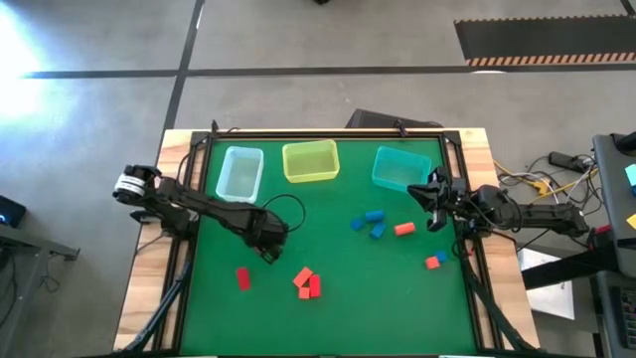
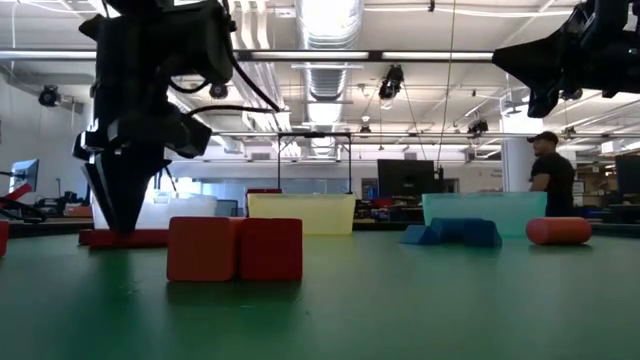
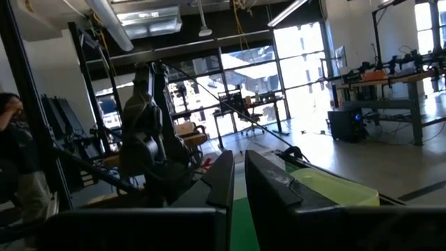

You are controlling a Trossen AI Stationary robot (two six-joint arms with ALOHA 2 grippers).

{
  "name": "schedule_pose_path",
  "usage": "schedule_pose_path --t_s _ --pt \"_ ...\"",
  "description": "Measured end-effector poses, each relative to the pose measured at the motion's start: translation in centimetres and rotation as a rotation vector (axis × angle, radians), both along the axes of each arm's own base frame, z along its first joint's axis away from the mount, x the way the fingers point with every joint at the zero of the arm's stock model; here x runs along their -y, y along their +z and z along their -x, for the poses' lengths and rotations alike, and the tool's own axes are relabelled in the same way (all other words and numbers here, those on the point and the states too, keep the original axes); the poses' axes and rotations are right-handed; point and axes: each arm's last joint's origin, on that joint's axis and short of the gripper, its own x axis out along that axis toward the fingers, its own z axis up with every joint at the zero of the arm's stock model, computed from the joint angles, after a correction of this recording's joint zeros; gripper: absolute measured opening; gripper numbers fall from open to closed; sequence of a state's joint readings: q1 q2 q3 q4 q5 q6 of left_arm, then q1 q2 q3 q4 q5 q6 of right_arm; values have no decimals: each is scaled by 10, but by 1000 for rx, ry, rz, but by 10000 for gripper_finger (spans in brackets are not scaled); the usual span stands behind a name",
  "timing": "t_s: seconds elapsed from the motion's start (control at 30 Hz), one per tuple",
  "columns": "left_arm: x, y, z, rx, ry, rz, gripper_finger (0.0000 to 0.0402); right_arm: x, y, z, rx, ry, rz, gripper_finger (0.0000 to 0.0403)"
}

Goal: Sort & place blocks by color
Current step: Put the red block into the yellow bin

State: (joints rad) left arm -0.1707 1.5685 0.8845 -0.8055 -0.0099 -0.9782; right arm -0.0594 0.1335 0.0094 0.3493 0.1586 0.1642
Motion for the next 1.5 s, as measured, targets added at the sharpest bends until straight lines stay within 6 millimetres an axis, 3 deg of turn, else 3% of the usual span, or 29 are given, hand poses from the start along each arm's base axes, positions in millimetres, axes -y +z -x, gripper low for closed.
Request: schedule_pose_path --t_s 0.3,0.57,0.83,1.0,1.17,1.33,1.5 --pt "0 -13 -1 -33 -35 -23 128 0 -1 -1 -16 0 -1 28" --pt "0 -11 -1 -32 -69 -26 46 0 -2 -2 -22 2 -12 28" --pt "0 -3 -4 2 -82 -25 43 0 -3 -2 -28 2 -12 28" --pt "2 24 -15 108 -172 -24 43 0 -3 -2 -28 3 -13 28" --pt "-6 71 -40 284 -337 -112 43 0 -3 -2 -31 3 -13 28" --pt "-32 117 -65 452 -469 -312 43 0 -3 -2 -32 3 -13 28" --pt "-74 144 -80 595 -540 -505 43 0 -3 -2 -32 3 -13 28"
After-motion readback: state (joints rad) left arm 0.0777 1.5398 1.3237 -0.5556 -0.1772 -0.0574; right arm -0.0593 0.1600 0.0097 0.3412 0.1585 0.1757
